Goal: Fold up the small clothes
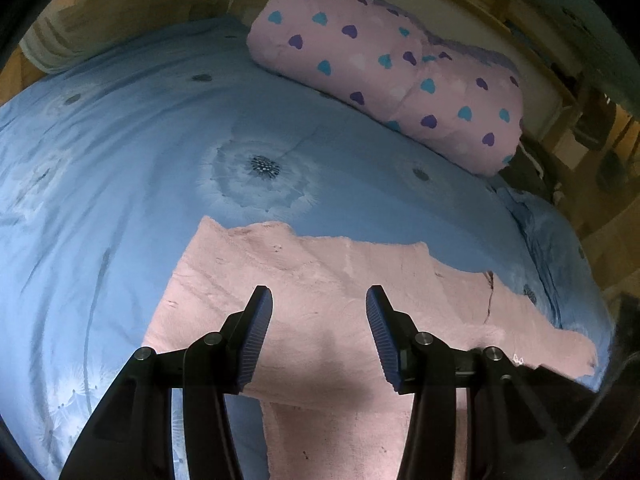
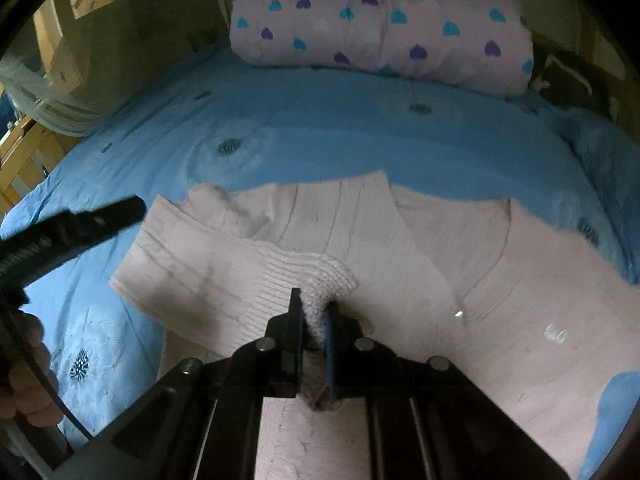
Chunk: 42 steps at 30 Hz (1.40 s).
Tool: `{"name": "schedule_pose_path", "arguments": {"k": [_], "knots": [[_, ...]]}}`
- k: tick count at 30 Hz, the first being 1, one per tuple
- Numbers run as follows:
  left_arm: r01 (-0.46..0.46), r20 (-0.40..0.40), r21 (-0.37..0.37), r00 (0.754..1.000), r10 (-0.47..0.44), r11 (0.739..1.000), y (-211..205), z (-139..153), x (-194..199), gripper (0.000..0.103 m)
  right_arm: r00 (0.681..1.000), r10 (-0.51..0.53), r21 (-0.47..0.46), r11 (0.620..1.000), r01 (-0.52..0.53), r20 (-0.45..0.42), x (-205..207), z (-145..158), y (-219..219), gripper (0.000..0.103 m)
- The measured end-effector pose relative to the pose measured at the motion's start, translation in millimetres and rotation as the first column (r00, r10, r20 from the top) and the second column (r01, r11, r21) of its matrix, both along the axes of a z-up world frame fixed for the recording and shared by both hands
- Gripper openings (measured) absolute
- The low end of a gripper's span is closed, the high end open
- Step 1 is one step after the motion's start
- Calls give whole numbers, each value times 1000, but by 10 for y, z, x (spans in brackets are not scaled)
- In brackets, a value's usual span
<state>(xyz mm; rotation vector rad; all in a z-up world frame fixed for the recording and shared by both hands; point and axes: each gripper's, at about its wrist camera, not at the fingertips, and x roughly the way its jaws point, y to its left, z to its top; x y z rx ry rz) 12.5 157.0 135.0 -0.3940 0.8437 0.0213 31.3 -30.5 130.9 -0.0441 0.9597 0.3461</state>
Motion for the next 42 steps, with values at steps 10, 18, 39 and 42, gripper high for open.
{"name": "schedule_pose_path", "arguments": {"k": [10, 18, 39, 42], "knots": [[53, -26, 24, 998, -52, 998, -129, -97, 141, 26, 998, -18, -80, 997, 24, 64, 32, 313, -435, 9], [131, -72, 64, 989, -126, 989, -349, -233, 186, 26, 992, -86, -101, 990, 95, 91, 47, 407, -1018, 9], [190, -174, 241, 973, -150, 952, -716, -869, 319, 26, 956, -281, 3, 959, 282, -88, 135, -503, -2642, 10], [188, -166, 279, 975, -146, 942, -766, -882, 320, 26, 950, -292, 44, 953, 298, -109, 158, -526, -2725, 10]]}}
